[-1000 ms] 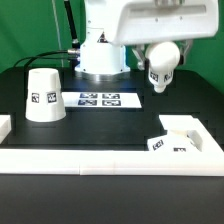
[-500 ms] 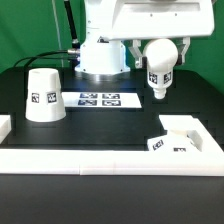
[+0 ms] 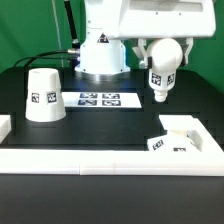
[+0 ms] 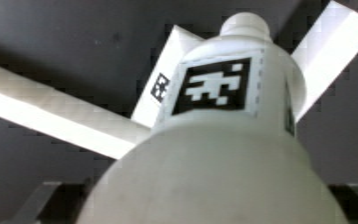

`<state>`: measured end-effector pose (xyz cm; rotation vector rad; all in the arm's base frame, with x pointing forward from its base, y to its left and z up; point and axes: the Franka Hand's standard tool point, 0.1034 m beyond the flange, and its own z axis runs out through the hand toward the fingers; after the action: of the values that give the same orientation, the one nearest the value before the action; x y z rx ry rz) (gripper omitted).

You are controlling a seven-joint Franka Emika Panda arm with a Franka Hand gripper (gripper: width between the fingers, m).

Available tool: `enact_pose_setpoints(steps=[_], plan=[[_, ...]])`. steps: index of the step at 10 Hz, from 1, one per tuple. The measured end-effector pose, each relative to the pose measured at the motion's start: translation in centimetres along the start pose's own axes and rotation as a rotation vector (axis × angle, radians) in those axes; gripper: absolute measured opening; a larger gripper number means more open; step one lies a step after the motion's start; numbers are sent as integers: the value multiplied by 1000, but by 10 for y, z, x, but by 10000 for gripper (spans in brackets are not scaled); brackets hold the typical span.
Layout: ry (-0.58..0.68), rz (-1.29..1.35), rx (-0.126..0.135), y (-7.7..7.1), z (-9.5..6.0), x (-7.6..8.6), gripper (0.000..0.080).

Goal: Assemble lamp

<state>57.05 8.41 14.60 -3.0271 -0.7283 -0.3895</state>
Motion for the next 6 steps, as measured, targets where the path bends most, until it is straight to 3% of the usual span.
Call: enact_pose_setpoints(steps=[3,4,5,6], plan=[[36,4,-12,3,1,0,576],[88,-2,-33,7,1,1,576],[91,-4,-35,8,3,-2,576],[125,-90,-57,15,2,6,576]])
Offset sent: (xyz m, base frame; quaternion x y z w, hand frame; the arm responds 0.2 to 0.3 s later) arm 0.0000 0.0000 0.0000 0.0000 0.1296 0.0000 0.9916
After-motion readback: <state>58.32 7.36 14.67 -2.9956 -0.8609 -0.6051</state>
